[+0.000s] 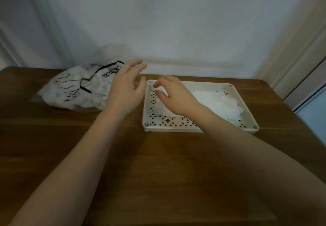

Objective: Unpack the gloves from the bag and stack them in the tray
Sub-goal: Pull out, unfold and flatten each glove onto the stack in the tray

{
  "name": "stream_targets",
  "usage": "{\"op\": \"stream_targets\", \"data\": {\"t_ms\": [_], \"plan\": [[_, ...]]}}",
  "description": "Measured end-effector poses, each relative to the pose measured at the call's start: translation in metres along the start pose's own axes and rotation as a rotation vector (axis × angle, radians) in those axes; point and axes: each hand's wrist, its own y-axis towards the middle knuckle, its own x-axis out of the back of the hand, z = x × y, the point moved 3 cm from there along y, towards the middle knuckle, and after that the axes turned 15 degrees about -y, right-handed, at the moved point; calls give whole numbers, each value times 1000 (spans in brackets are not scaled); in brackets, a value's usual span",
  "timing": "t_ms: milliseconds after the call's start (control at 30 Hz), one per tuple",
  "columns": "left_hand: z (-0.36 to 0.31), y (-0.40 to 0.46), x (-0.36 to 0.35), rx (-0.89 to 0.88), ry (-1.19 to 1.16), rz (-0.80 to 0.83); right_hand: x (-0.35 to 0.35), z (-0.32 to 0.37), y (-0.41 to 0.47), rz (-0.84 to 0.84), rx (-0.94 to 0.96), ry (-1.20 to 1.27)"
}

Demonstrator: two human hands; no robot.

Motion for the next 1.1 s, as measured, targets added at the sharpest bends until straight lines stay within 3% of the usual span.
{"op": "stream_targets", "data": {"t_ms": [167,233,400,533,600,733,867,1100], "plan": [[22,-7,43,-216,282,-158,-45,58,51,50,52,119],[31,-8,48,-133,384,-193,-61,70,72,104,69,110],[70,-6,62,221,323,-131,-78,89,106,299,71,-9],[93,-9,59,368,274,-37,-85,87,109,311,20,-229],[99,-10,57,408,267,20,-82,82,106,258,23,-208],[104,-12,52,427,322,174,-62,73,93,99,-6,134],[106,-15,48,391,394,199,-38,68,82,133,-41,566],[104,-14,45,401,447,298,-27,51,71,26,-400,1463]]}}
